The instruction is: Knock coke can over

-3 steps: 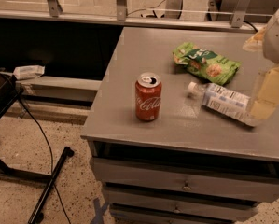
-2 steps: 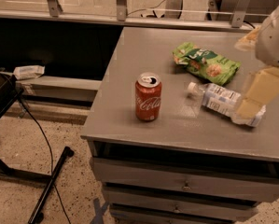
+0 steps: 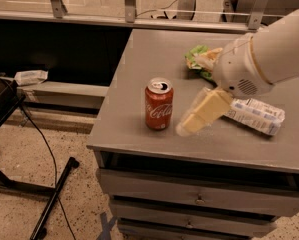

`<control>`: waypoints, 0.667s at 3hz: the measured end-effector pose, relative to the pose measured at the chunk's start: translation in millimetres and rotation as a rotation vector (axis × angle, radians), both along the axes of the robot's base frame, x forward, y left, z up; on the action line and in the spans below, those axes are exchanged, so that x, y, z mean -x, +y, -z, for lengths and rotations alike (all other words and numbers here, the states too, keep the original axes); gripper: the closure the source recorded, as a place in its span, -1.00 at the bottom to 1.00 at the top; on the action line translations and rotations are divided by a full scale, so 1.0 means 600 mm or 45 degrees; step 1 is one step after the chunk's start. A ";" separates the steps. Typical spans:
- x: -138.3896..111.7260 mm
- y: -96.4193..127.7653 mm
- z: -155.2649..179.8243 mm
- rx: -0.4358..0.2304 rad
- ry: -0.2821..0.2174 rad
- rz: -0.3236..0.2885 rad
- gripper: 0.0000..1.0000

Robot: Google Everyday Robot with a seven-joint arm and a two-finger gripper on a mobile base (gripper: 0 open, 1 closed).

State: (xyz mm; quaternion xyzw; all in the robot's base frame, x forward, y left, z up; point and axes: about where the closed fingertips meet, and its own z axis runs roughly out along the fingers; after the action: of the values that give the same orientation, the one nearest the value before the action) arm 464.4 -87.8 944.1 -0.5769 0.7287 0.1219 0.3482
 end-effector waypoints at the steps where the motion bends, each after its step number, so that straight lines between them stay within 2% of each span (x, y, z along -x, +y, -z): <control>1: -0.021 0.050 -0.041 -0.156 -0.075 0.017 -1.00; 2: -0.019 0.044 -0.039 -0.145 -0.071 0.021 -1.00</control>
Offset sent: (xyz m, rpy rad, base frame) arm 0.0112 0.0305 0.0222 0.1156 -0.0548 -0.0047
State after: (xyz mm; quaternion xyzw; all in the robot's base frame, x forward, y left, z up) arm 475.6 -61.3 967.4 -0.5533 0.7155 0.1440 0.4016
